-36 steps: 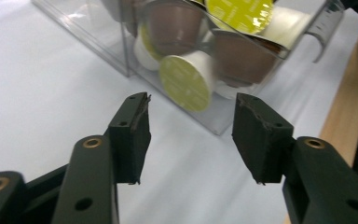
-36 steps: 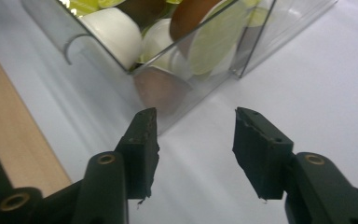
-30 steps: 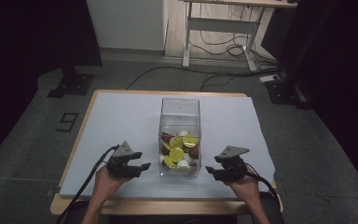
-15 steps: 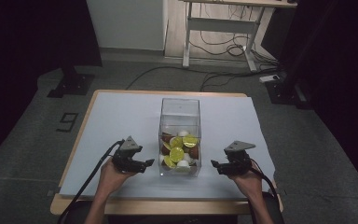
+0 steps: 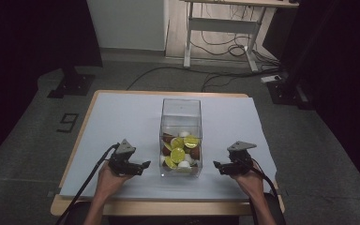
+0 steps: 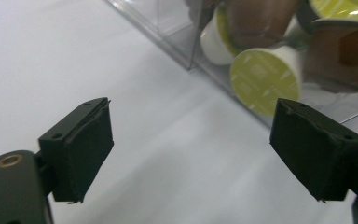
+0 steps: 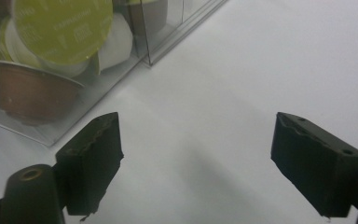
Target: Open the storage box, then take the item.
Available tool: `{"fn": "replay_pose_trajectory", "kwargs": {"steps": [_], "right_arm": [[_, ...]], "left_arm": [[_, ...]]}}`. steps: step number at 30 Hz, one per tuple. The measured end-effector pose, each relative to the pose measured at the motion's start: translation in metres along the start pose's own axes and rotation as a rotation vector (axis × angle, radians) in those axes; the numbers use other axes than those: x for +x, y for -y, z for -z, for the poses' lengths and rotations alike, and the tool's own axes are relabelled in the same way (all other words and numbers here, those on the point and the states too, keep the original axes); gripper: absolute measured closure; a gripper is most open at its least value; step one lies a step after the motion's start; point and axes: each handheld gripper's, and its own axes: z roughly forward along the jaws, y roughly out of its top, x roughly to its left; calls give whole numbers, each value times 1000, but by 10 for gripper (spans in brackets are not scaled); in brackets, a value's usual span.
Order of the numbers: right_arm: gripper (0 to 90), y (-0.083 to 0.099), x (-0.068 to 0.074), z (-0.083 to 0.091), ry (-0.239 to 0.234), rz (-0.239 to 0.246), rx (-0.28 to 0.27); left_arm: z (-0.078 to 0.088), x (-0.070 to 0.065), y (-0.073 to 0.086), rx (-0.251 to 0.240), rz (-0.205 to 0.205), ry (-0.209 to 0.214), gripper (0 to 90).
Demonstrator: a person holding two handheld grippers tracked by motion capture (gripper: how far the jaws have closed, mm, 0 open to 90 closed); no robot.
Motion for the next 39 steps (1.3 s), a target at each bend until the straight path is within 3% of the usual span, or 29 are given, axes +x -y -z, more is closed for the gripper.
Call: {"fn": "replay_pose_trajectory", "kwargs": {"steps": [5,10,16,21,24,26,29,39], "right_arm": [[122,4,0,-8,-2,-7,35],[79,8,-2,-16,9,-12,69],[15,11,-2,-25,-1,-20,104],[0,14,0,-32,-1,1,139],[0,15,2,-35,-4,21,166],[0,15,2,-35,-6,16,166],[0,17,0,-36,-20,-1,165],[0,18,-1,-36,-28,6,152]], "left_arm": [[-5,6,9,41,20,-15,62],[-10,9,15,95,5,-40,25],[-14,9,17,121,4,-36,0],[-20,9,21,158,-1,-51,0],[-20,9,22,150,8,-48,0],[-20,9,22,148,7,-50,0],[-21,6,24,154,-26,-74,0],[-22,5,24,152,-28,-78,0]]}}
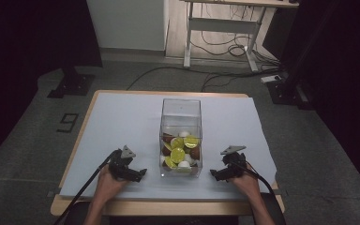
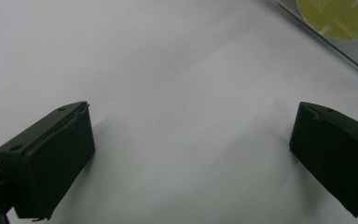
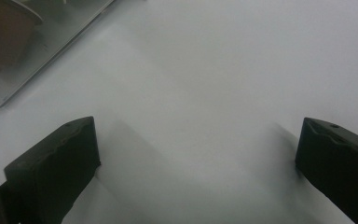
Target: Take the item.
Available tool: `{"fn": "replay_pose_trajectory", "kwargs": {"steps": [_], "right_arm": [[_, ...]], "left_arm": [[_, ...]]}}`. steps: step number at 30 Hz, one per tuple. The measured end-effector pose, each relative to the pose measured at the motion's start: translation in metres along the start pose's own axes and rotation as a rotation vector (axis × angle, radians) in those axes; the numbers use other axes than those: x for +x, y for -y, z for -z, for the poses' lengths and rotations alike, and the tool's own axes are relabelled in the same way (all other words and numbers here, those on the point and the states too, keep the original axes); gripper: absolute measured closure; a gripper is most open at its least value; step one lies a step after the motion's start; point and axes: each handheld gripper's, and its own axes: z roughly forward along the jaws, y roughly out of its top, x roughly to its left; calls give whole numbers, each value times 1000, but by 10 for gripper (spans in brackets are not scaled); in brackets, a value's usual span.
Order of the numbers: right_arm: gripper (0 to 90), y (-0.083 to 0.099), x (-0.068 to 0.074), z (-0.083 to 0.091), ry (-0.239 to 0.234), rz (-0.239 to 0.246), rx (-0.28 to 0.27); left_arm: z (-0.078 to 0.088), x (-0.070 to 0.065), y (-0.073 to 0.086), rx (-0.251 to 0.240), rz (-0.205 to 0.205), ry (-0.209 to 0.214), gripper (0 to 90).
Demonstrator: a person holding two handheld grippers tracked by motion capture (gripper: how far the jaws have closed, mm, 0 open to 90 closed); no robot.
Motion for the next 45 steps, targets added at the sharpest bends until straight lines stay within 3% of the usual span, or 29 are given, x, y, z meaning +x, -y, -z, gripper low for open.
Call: {"fn": "replay_pose_trajectory", "kwargs": {"steps": [6,8,11,24,36,45], "right_arm": [[0,-1,0,1,3,5,8],[0,-2,0,4,35,26,11],[0,-2,0,5,43,39,13],[0,-5,0,16,27,51,-16],[0,-10,1,26,-5,50,-95],[0,-16,7,30,-21,78,-93]], "left_arm": [[0,0,0,0,0,0,0],[0,0,0,0,0,0,0],[0,0,0,0,0,0,0],[0,0,0,0,1,1,0],[0,0,0,1,2,2,0],[0,0,0,1,2,2,0]]}}
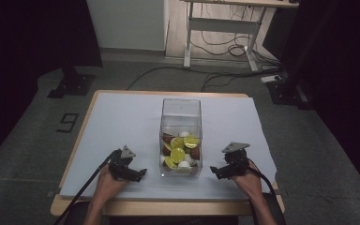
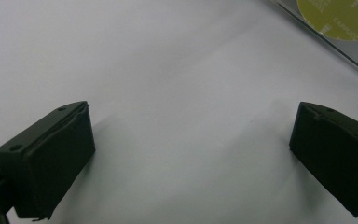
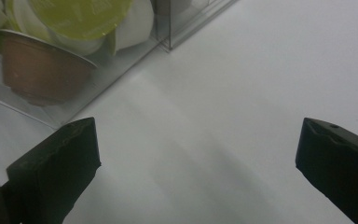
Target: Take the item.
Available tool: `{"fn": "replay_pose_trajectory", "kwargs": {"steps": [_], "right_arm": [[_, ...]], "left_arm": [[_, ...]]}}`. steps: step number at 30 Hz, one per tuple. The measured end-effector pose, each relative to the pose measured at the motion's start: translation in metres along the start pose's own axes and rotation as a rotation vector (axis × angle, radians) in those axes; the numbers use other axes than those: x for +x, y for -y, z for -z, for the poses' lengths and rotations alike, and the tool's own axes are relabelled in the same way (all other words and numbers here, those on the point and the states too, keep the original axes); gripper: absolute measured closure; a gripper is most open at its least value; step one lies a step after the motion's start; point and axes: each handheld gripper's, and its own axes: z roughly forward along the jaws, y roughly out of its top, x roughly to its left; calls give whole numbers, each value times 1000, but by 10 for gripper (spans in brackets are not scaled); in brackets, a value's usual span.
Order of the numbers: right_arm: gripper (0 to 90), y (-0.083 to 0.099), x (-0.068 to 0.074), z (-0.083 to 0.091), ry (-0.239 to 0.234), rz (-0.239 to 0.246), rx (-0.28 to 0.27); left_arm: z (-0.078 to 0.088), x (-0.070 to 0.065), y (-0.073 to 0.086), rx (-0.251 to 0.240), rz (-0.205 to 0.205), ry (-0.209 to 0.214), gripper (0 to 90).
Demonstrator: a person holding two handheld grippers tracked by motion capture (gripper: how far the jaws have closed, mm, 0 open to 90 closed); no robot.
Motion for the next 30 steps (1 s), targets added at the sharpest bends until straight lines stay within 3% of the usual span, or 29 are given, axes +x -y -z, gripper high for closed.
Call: {"fn": "replay_pose_trajectory", "kwargs": {"steps": [8,23,30], "right_arm": [[0,-9,2,9,-36,-19,-52],[0,-31,10,15,-81,39,-13],[0,-39,11,18,-93,40,-26]], "left_arm": [[0,0,0,-1,1,0,0],[0,0,0,0,0,0,0],[0,0,0,0,0,0,0]]}}
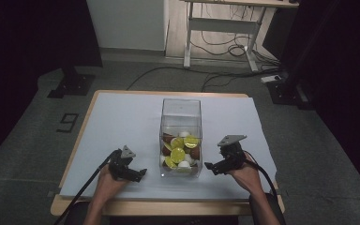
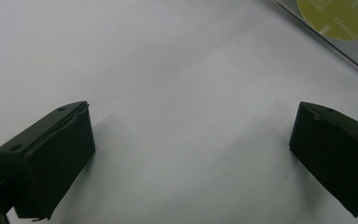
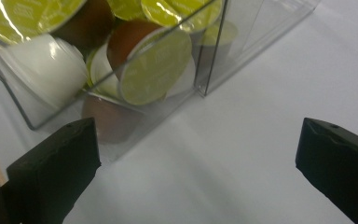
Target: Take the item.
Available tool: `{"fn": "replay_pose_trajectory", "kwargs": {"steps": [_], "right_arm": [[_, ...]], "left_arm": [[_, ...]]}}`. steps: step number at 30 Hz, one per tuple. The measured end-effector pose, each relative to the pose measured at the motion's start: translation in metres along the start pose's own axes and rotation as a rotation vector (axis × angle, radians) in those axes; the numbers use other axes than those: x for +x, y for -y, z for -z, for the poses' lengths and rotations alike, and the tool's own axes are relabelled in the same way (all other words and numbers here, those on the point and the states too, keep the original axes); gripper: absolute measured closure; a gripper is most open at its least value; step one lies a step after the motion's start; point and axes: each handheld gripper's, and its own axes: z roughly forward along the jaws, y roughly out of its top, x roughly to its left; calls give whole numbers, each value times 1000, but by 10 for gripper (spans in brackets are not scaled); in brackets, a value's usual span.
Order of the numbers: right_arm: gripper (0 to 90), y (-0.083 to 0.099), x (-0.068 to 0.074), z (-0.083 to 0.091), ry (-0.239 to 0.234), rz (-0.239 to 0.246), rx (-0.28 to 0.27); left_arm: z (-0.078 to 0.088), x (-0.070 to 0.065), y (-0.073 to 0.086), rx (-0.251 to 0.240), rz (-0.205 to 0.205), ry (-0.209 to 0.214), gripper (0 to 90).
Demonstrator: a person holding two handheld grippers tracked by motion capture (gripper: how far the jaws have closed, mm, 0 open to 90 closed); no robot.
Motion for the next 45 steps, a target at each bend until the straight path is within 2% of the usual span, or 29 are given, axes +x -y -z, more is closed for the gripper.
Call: {"fn": "replay_pose_trajectory", "kwargs": {"steps": [8,9,17,20,24,28,32,37,45], "right_arm": [[0,-15,6,4,-20,13,-15],[0,-19,8,5,-36,8,-33],[0,-30,15,8,-66,6,-41],[0,-35,20,8,-62,12,-39],[0,-42,24,6,-89,9,-53],[0,-49,30,0,-96,54,-43],[14,-53,33,-4,-99,71,-27],[92,-59,39,-13,-116,112,-19],[111,-66,46,-24,-136,130,16]], "left_arm": [[0,0,0,0,-1,0,0],[0,0,0,0,-1,0,0],[0,0,0,0,-1,0,0],[0,0,0,0,-1,0,0],[0,0,0,1,-1,1,0],[0,0,0,0,0,0,0],[0,0,0,0,0,0,0],[0,0,0,1,0,0,0],[0,0,0,1,-1,0,0]]}}
